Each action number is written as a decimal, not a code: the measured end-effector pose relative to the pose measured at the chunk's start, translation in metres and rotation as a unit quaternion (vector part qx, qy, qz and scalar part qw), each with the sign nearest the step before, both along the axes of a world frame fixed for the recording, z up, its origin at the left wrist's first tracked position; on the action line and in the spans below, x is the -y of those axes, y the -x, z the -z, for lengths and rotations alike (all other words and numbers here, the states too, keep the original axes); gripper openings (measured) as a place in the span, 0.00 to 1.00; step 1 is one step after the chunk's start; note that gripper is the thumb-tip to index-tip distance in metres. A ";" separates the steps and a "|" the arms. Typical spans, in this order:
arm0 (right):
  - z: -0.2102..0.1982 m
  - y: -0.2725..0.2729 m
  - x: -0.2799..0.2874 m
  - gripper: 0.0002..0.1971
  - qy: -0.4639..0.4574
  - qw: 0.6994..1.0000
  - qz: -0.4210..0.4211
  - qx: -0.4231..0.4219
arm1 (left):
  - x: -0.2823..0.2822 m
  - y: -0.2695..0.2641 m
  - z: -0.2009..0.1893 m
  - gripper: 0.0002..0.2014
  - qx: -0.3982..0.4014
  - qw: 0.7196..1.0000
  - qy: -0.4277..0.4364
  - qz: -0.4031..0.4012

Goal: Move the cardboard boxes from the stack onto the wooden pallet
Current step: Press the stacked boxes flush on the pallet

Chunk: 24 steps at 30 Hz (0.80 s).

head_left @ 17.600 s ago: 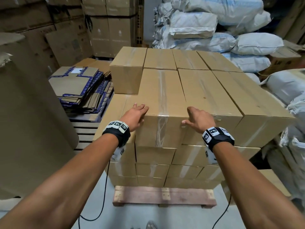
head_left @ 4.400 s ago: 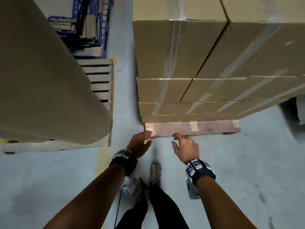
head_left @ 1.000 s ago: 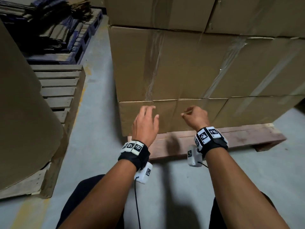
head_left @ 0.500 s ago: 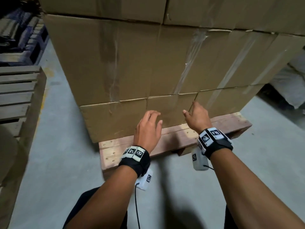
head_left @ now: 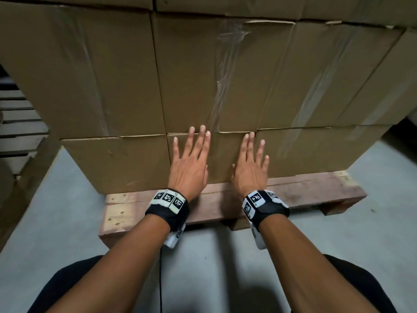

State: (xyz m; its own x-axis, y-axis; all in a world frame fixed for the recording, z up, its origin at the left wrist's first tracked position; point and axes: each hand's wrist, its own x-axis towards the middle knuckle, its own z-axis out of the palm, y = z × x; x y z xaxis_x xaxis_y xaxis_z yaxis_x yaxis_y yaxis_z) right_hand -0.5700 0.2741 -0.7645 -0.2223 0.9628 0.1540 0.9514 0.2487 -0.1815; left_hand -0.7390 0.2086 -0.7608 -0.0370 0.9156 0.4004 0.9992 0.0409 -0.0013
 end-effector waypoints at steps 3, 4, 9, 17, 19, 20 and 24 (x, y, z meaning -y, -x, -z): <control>0.014 0.008 0.000 0.55 -0.071 0.997 0.012 -0.041 | -0.006 -0.011 0.001 0.51 -0.012 0.999 0.002 -0.031; 0.015 0.008 -0.002 0.55 -0.079 0.996 0.009 -0.042 | -0.007 -0.014 0.001 0.51 -0.013 0.999 0.007 -0.042; 0.021 -0.013 -0.015 0.59 -0.103 0.994 -0.030 -0.006 | -0.012 -0.026 0.003 0.54 -0.022 0.996 0.016 -0.081; 0.022 -0.019 -0.020 0.61 -0.115 0.991 -0.053 -0.038 | -0.014 -0.031 0.003 0.58 -0.042 0.993 0.030 -0.104; 0.019 -0.017 -0.019 0.61 -0.114 0.991 -0.049 -0.057 | -0.014 -0.031 0.002 0.59 -0.043 0.993 0.034 -0.104; 0.017 -0.018 -0.019 0.61 -0.112 0.991 -0.051 -0.060 | -0.014 -0.031 0.001 0.59 -0.043 0.993 0.033 -0.105; 0.010 -0.022 -0.019 0.60 -0.097 0.991 -0.065 -0.065 | -0.012 -0.033 -0.003 0.58 -0.045 0.992 0.040 -0.109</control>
State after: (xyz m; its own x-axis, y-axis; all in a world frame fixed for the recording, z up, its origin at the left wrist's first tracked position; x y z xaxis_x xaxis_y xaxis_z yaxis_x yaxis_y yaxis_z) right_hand -0.5477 0.2933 -0.7749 -0.3084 0.8768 0.3690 0.8806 0.4098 -0.2377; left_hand -0.7065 0.2204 -0.7582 -0.2042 0.9192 0.3368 0.9624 0.2516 -0.1029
